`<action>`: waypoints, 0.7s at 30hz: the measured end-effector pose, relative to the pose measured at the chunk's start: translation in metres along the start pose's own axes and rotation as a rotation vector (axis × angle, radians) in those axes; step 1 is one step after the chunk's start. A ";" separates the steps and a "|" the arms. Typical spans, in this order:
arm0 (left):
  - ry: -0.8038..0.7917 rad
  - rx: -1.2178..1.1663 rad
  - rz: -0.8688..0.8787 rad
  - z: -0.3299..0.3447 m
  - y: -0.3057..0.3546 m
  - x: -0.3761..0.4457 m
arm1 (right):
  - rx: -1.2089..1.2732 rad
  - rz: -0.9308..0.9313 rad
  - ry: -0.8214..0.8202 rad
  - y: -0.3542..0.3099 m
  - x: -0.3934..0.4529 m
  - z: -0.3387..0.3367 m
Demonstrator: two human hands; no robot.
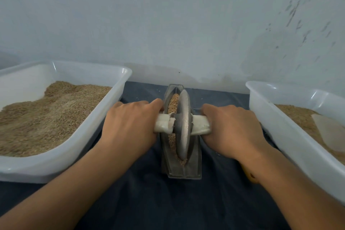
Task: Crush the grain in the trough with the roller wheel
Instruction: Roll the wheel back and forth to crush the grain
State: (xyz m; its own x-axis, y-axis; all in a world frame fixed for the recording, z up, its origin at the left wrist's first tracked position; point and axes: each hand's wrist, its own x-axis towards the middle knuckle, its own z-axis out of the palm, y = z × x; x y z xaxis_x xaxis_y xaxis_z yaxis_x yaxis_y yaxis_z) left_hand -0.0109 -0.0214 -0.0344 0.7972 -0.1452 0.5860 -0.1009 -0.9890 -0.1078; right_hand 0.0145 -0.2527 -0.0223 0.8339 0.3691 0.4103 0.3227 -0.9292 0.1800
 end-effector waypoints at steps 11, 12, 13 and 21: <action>-0.060 0.047 0.012 0.009 0.003 0.006 | 0.005 0.009 -0.021 0.002 0.004 0.011; -0.055 0.063 0.012 0.011 0.003 0.007 | 0.007 0.014 -0.024 0.003 0.007 0.013; -0.052 0.080 0.013 0.013 0.004 0.009 | 0.013 0.018 -0.033 0.003 0.009 0.016; -0.037 0.124 0.002 0.039 0.002 0.033 | 0.078 0.029 -0.112 0.012 0.036 0.037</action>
State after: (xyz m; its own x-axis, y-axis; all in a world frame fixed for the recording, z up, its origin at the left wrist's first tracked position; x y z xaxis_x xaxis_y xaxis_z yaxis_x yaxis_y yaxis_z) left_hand 0.0389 -0.0272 -0.0466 0.8185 -0.1442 0.5561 -0.0305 -0.9775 -0.2086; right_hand 0.0650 -0.2511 -0.0387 0.8866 0.3420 0.3116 0.3279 -0.9396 0.0982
